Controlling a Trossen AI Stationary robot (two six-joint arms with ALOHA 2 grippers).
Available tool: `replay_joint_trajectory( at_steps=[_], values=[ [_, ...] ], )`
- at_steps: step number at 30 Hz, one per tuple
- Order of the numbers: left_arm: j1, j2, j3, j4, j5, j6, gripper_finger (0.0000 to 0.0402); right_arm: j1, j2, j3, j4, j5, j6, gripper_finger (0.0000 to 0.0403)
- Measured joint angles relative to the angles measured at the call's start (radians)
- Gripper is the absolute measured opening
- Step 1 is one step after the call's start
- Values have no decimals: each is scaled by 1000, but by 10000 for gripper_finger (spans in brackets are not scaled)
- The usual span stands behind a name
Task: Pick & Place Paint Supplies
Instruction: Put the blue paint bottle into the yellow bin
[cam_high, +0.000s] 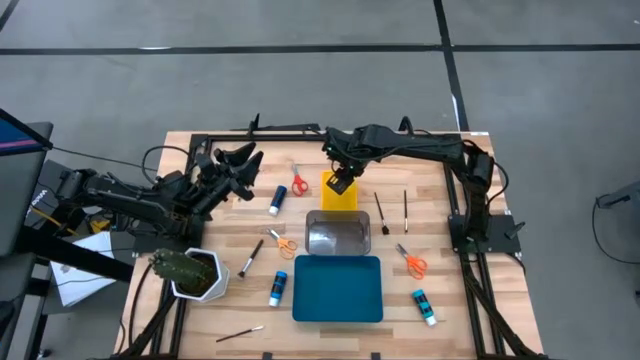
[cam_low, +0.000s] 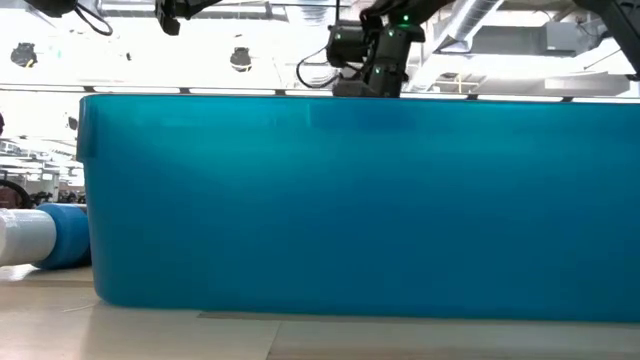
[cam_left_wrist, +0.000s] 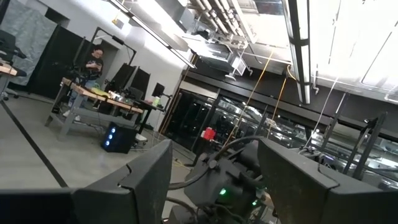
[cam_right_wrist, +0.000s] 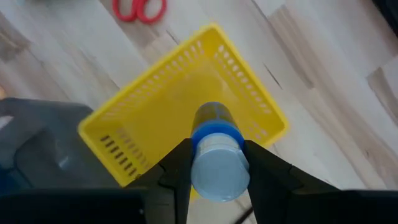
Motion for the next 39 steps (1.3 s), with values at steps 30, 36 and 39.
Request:
replay_joint_trajectory(
  at_steps=[30,36,39],
  values=[
    [0,0,0,0,-2,0,231,-27,30,-102,108,-5,0,114],
    [0,0,0,0,-2,-1,231,-21,40,-98,119,-6,-8,114],
    [0,0,0,0,-2,0,231,-21,36,-100,129,0,-8,120]
  ],
)
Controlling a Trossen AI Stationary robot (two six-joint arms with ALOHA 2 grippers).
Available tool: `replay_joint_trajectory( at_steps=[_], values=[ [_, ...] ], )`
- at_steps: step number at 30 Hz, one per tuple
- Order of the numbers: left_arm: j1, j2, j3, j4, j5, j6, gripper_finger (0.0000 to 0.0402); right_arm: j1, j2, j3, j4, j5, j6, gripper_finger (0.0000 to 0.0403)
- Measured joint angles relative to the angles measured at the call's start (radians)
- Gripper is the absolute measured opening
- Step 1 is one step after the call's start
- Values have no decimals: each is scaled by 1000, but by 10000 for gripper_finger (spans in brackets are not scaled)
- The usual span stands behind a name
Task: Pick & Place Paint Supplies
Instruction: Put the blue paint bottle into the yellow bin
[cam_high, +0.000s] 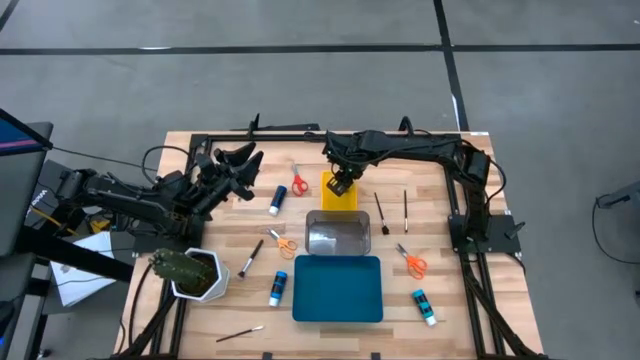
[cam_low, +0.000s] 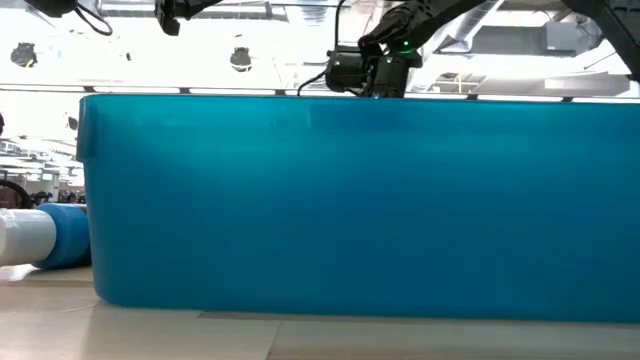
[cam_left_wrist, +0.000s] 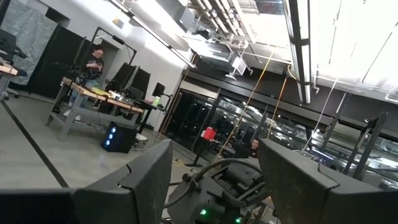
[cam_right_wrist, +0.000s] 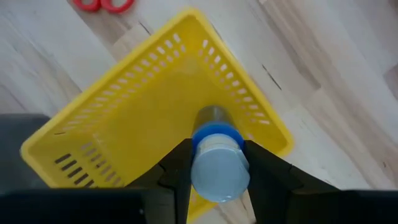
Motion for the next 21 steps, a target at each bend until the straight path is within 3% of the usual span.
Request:
replay_joint_trajectory(
  at_steps=[10,21],
  values=[
    [0,0,0,0,0,0,231,-14,1,-3,-1,-25,1,230],
    [0,0,0,-8,0,1,231,-45,-24,12,-3,-41,11,241]
  ],
)
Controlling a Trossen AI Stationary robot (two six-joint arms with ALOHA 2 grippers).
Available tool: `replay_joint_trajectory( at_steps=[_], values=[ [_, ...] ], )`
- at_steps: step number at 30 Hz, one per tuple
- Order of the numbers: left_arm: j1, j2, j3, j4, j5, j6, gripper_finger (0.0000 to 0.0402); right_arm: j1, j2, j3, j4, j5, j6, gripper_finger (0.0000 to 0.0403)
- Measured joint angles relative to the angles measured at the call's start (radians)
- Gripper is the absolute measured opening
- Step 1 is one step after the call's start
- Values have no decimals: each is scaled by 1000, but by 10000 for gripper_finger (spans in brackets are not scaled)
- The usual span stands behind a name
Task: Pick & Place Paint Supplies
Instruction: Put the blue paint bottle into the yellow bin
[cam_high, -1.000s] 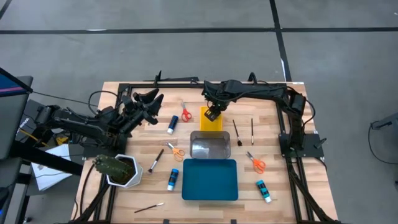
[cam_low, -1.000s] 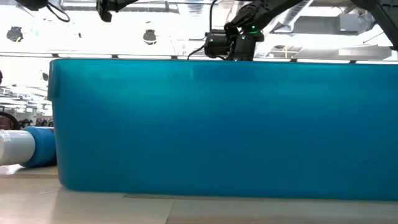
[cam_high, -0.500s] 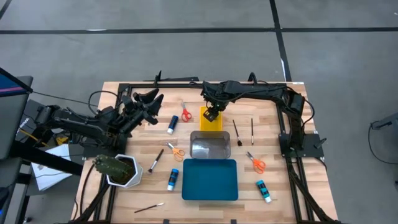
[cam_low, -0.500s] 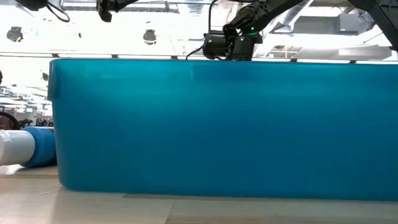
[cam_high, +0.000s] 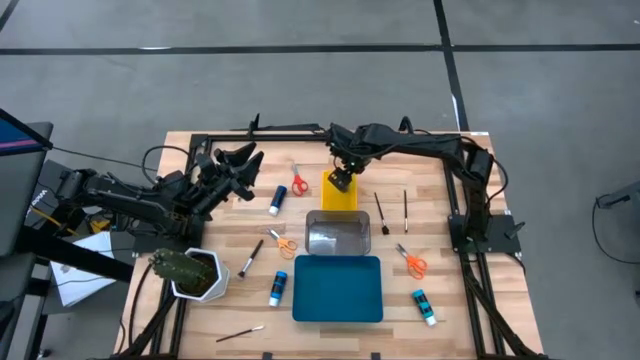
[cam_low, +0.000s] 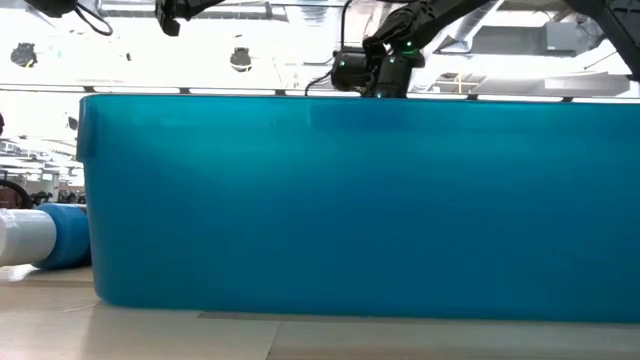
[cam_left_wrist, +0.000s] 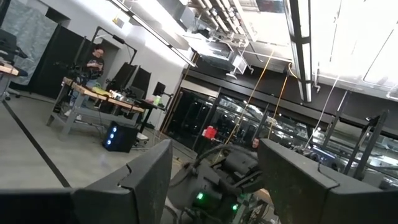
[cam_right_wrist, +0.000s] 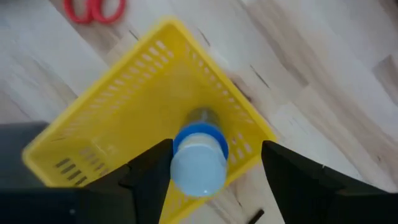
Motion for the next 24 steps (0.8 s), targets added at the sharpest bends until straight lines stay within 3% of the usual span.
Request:
replay_joint_trajectory(
  at_steps=[12,16,24],
  values=[
    [0,0,0,-117,-5,-1,231,-5,-140,19,19,-22,5,239],
    [0,0,0,-235,-10,-7,231,-11,-224,19,46,-23,5,239],
    [0,0,0,-491,-90,-181,231,-36,-364,19,85,-19,7,240]
  ],
)
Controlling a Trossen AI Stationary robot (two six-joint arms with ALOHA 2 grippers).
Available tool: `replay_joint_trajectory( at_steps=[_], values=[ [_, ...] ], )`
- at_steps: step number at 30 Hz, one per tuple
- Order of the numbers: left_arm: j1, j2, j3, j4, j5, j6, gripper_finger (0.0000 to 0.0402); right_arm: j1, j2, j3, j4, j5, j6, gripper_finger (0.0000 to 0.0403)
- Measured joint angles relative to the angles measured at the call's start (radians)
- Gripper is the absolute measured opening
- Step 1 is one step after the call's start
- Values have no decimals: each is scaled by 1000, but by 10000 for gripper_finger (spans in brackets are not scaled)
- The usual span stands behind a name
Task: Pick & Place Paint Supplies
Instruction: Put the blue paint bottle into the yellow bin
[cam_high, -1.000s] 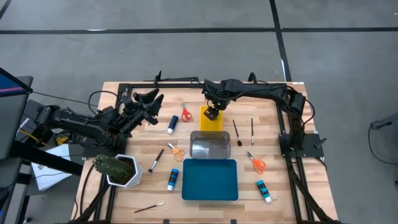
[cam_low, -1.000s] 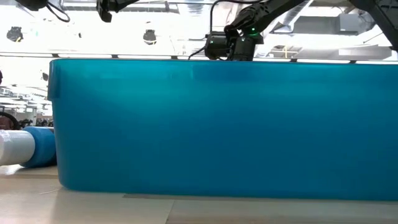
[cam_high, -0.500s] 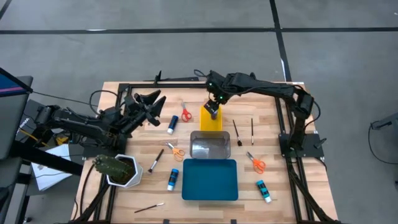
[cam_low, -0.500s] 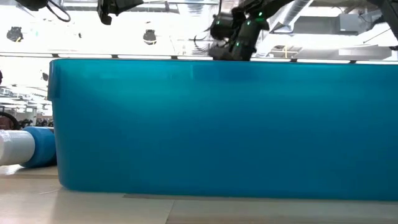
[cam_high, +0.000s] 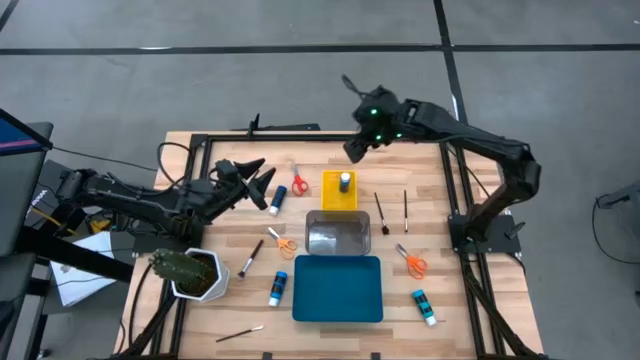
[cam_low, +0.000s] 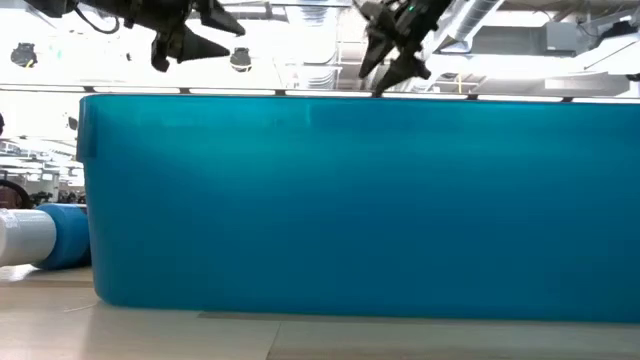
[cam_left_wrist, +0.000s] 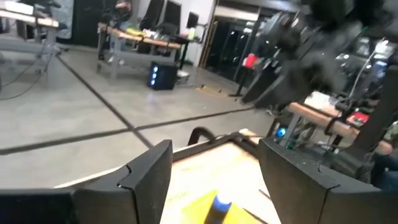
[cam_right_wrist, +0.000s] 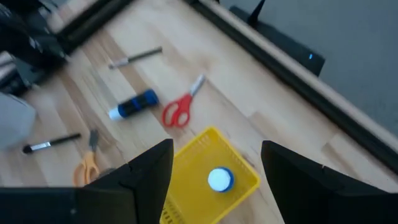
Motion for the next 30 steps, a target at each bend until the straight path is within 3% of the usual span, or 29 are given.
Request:
replay_joint_trajectory(
  at_steps=[7,12,14,18,21,26,30],
  values=[
    [19,6,52,-36,-1,1,231,-20,-59,0,17,0,13,240],
    [76,87,211,-128,35,80,231,-24,-69,0,18,0,17,240],
    [118,135,301,-254,62,59,231,-24,-69,0,16,-1,17,240],
    [210,255,463,-602,180,-96,231,-24,-69,0,13,-3,16,240],
    [262,341,518,-803,298,-247,231,-24,-69,0,9,-3,16,240],
    [296,465,521,-997,476,-506,231,-24,-69,0,-20,-4,9,240],
    [298,556,521,-1060,535,-647,231,-24,-69,0,-30,-4,8,240]
  ],
)
